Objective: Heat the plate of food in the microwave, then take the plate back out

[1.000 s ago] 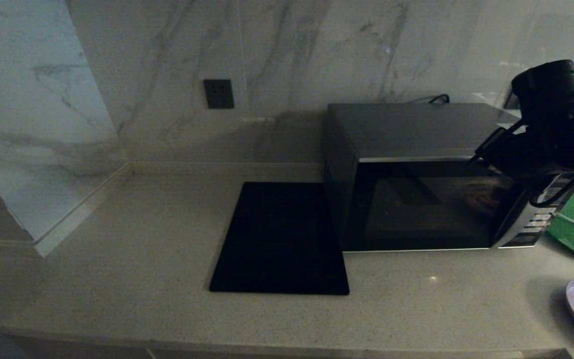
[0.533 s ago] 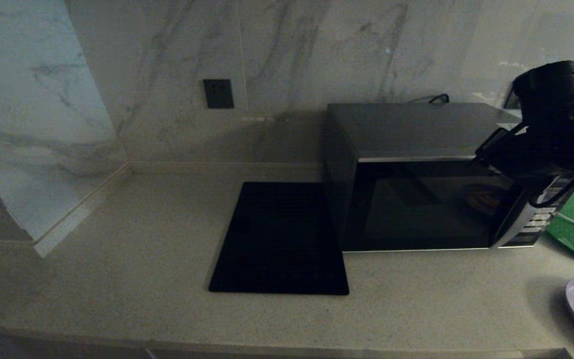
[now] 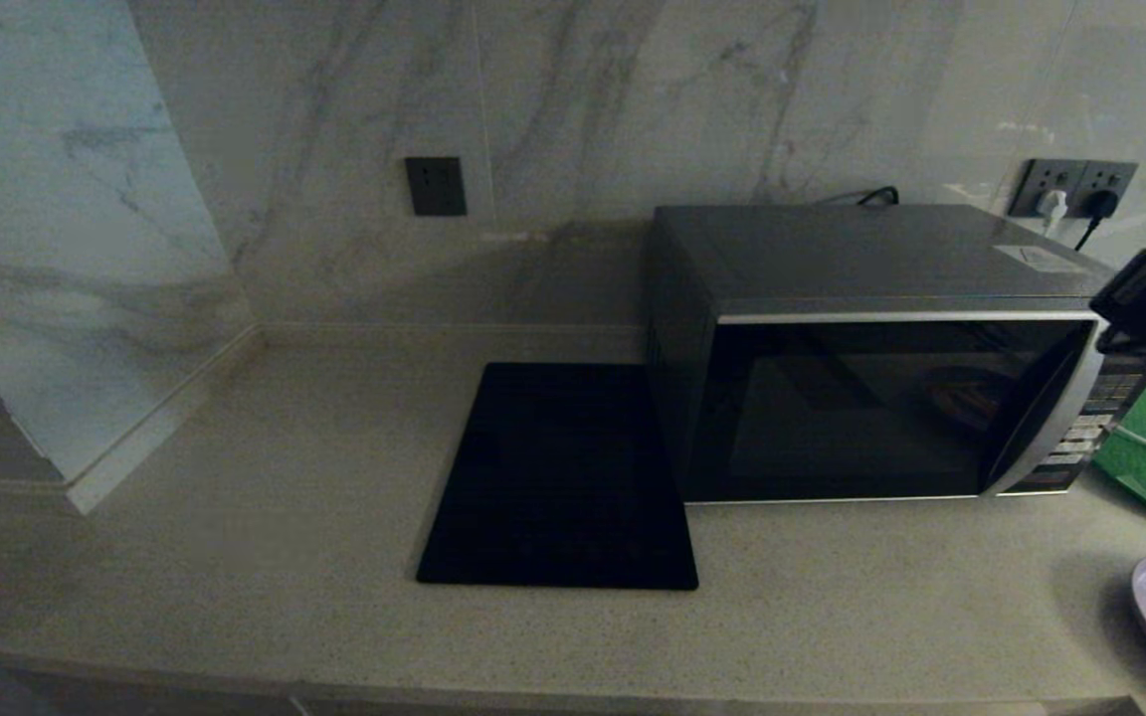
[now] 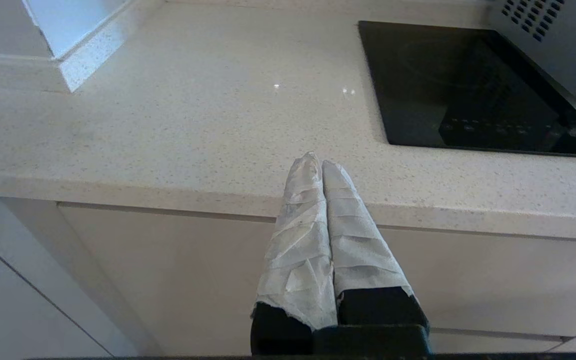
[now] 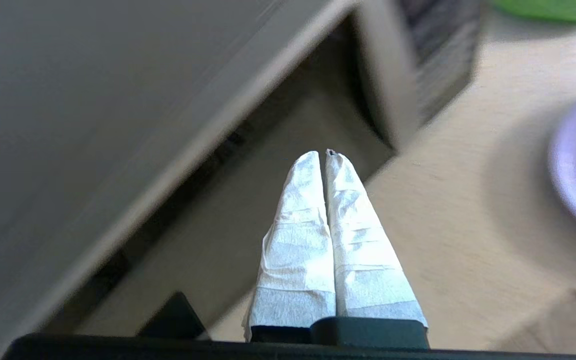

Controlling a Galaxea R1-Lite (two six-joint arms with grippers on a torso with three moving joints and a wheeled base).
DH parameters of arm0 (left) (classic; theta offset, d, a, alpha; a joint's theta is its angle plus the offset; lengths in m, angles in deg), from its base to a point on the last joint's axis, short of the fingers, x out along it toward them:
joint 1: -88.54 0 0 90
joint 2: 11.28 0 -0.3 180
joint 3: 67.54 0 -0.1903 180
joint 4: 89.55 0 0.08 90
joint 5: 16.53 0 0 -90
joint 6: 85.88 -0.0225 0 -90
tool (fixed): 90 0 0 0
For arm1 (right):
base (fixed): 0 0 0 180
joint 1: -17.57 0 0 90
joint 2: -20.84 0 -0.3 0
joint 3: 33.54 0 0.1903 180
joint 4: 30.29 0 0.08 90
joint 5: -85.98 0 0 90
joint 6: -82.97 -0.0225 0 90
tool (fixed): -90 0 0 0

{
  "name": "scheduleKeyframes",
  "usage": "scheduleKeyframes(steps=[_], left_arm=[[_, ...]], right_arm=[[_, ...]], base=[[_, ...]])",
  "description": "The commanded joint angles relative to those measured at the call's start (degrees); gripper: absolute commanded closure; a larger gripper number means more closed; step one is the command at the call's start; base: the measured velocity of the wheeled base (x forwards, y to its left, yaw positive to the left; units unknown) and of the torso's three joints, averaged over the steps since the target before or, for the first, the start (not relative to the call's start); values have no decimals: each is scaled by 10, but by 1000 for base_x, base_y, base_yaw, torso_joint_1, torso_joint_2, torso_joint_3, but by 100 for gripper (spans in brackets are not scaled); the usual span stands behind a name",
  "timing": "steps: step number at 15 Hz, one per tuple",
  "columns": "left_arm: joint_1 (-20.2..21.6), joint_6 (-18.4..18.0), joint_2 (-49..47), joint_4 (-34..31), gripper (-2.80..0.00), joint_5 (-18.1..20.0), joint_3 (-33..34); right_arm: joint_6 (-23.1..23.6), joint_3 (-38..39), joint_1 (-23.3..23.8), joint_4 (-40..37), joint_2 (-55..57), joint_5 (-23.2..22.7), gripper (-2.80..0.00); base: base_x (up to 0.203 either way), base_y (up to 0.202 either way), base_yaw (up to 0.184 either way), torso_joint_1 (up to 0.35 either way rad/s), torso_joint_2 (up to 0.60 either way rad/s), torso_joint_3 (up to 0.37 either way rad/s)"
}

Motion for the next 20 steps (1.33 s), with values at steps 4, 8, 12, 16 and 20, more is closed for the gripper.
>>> scheduleKeyframes(steps=[4, 8, 12, 16, 20], left_arm=[[0, 0, 0, 0, 0, 0, 0], [0, 0, 0, 0, 0, 0, 0], [1, 0, 0, 0, 0, 0, 0], [0, 0, 0, 0, 0, 0, 0], [0, 0, 0, 0, 0, 0, 0]], right_arm=[[36, 121, 44, -27, -189, -6, 0], [42, 229, 49, -55, -373, -5, 0], [65, 258, 50, -146, -531, -7, 0], [93, 261, 51, -206, -619, -9, 0], [182, 258, 52, -211, -686, -32, 0]], base=[[0, 0, 0, 0, 0, 0], [0, 0, 0, 0, 0, 0], [0, 0, 0, 0, 0, 0], [0, 0, 0, 0, 0, 0], [0, 0, 0, 0, 0, 0]])
